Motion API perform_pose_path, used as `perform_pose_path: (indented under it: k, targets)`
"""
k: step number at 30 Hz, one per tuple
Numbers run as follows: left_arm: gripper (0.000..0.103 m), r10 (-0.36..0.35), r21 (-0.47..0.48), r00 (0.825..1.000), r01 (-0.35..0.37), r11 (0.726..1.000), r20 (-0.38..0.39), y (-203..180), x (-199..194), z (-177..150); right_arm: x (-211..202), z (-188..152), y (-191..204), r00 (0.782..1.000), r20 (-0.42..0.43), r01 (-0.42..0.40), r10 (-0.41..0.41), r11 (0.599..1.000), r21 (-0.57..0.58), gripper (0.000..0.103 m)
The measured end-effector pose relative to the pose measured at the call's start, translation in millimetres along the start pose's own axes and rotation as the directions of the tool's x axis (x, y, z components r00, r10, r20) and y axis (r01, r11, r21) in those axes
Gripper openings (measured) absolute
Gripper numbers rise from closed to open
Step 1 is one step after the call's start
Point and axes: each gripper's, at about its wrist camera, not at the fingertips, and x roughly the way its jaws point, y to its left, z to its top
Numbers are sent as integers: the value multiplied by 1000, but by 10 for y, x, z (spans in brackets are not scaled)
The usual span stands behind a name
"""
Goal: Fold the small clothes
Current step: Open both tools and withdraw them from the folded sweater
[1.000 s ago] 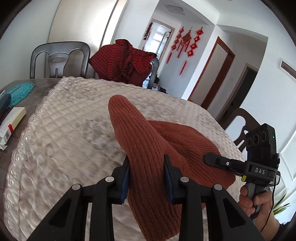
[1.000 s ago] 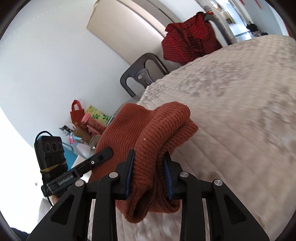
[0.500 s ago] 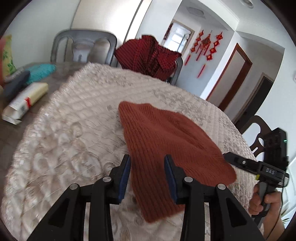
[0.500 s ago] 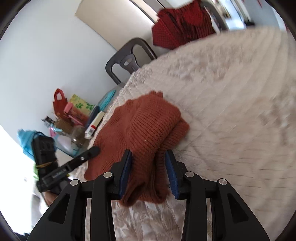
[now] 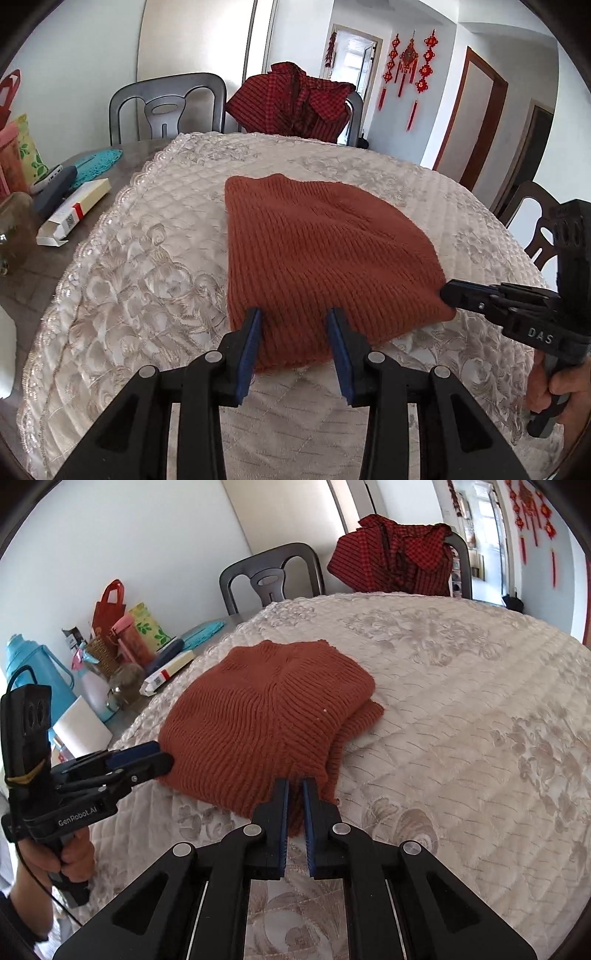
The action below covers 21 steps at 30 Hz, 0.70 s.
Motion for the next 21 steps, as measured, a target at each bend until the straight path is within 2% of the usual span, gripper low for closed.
perform_pose_path:
  k: [3, 4, 6, 8, 9, 16, 19, 21]
  targets:
    - [41, 32, 11, 999, -31, 999, -8, -42, -69, -35, -99, -33, 38, 1000, 0, 5, -5, 1000, -2, 8]
    - [41, 45, 14, 999, -45, 999, -10, -60, -102, -59, -137, -55, 56, 1000, -1, 11, -11, 1000, -2, 12]
    - [44, 69, 16, 997, -69, 997, -18, -74, -167, -121, -191, -109, 92, 999, -8, 31, -31, 999, -9, 22]
    - [52, 90, 16, 996, -90, 996, -26, -85, -229, -195, -232, -175, 137, 998, -19, 60, -60, 998, -25, 41]
    - [56, 100, 18, 995, -100, 995, -27, -96, -261, -244, -254, -217, 163, 997, -25, 71, -72, 997, -34, 42]
    - [60, 135, 30, 987, -133, 991, -82, -63, -273, -455, -240, -504, 268, 978, -96, 175, -184, 980, -97, 43]
    - [60, 150, 22, 981, -148, 989, -126, -35, -188, -523, -233, -538, 281, 975, -90, 194, -205, 974, -115, 45]
    - [61, 145, 23, 982, -143, 989, -120, -39, -203, -522, -216, -540, 299, 971, -91, 208, -221, 969, -130, 47]
